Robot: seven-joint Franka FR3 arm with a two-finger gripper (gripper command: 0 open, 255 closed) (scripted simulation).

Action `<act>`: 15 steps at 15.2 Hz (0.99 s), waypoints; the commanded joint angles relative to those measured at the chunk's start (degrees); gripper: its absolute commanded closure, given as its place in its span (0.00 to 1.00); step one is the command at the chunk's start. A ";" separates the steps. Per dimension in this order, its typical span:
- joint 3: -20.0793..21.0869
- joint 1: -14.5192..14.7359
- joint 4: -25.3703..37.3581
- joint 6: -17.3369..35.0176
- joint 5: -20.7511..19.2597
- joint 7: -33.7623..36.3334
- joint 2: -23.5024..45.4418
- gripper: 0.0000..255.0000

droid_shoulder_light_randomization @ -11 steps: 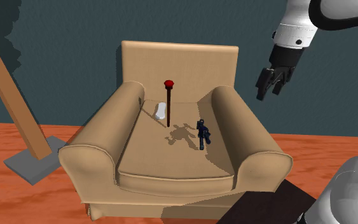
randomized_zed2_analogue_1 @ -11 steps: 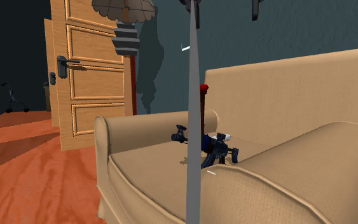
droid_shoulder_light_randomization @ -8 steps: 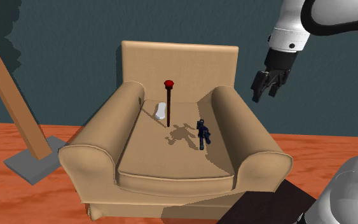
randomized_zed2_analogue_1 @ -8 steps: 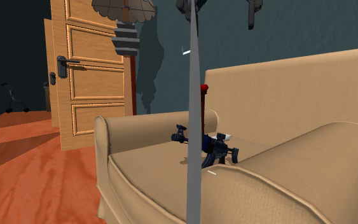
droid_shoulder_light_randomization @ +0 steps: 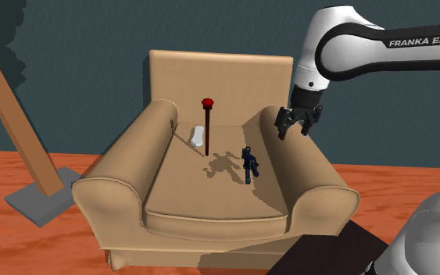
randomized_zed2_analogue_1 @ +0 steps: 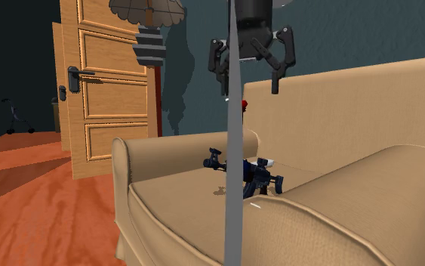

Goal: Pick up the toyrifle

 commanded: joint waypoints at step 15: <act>3.74 -1.64 4.20 23.02 2.48 14.68 27.68 0.00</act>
